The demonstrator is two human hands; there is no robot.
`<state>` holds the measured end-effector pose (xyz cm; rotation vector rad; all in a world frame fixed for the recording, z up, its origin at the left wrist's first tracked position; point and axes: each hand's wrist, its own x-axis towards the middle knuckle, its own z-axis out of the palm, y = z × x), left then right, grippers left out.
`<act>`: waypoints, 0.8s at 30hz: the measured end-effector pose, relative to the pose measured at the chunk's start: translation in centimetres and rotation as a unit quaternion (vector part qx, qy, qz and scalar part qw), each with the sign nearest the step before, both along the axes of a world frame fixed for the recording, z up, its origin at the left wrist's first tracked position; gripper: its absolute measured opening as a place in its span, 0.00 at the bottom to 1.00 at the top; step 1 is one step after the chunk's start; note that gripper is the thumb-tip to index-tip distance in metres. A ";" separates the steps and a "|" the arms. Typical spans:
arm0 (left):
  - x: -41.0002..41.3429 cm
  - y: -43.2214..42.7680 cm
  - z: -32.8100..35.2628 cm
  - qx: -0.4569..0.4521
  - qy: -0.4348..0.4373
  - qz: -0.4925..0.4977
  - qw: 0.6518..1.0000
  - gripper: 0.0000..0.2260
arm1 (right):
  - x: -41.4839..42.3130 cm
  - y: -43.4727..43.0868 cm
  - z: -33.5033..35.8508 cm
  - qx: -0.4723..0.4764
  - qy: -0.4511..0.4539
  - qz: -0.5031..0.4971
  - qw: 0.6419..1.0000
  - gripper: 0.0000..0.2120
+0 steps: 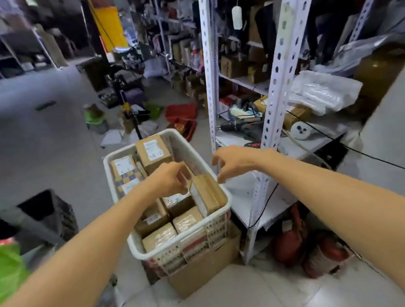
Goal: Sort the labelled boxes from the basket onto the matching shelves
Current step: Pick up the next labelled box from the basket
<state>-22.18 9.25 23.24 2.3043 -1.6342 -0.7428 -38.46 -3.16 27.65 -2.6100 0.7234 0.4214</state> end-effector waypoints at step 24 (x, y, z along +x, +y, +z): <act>13.0 -0.8 -15.2 0.033 0.140 0.135 0.980 0.13 | 13.2 -5.1 -20.1 0.018 0.127 -0.006 0.992 0.24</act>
